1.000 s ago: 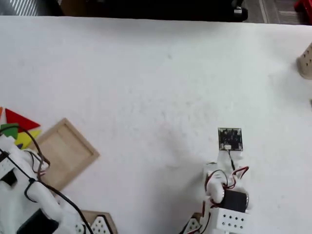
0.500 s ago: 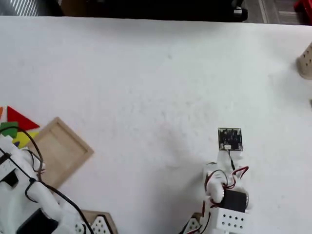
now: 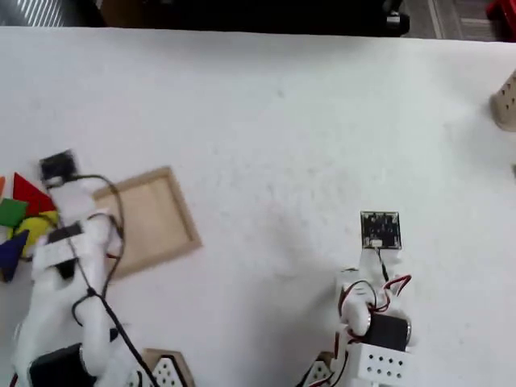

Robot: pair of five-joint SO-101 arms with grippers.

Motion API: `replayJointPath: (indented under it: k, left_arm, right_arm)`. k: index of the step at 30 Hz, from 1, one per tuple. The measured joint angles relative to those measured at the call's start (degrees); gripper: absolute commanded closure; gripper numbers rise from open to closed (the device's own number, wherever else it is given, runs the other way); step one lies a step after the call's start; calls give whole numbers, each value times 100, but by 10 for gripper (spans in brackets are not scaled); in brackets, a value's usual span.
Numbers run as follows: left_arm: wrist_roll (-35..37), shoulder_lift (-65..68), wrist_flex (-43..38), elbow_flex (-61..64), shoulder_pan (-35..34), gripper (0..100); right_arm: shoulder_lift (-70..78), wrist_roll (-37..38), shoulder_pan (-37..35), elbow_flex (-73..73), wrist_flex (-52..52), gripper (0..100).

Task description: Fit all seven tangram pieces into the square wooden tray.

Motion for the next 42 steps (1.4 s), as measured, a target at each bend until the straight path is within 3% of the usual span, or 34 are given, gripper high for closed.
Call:
replayJointPath:
  k: [8,11,17,22,31,33,36,42]
  left_arm:
    - [44,35,-44,-492,2954,969]
    - [44,35,9,-703,3481,963]
    - [44,35,9,-721,3534,815]
    - [387,35,9,-677,3473,816]
    - [1002,35,9,-686,2004,816]
    - [976,35,9,-571,1960,838]
    - [888,35,9,-325,2057,973]
    - [853,35,9,-158,2418,979]
  right_arm:
    - [0,0,0,0,0,981]
    - [0,0,0,0,0,981]
    - [0,0,0,0,0,981]
    - [0,0,0,0,0,981]
    - [0,0,0,0,0,981]
    - [0,9,0,0,0,981]
    - [0,9,0,0,0,981]
    - [0,9,0,0,0,981]
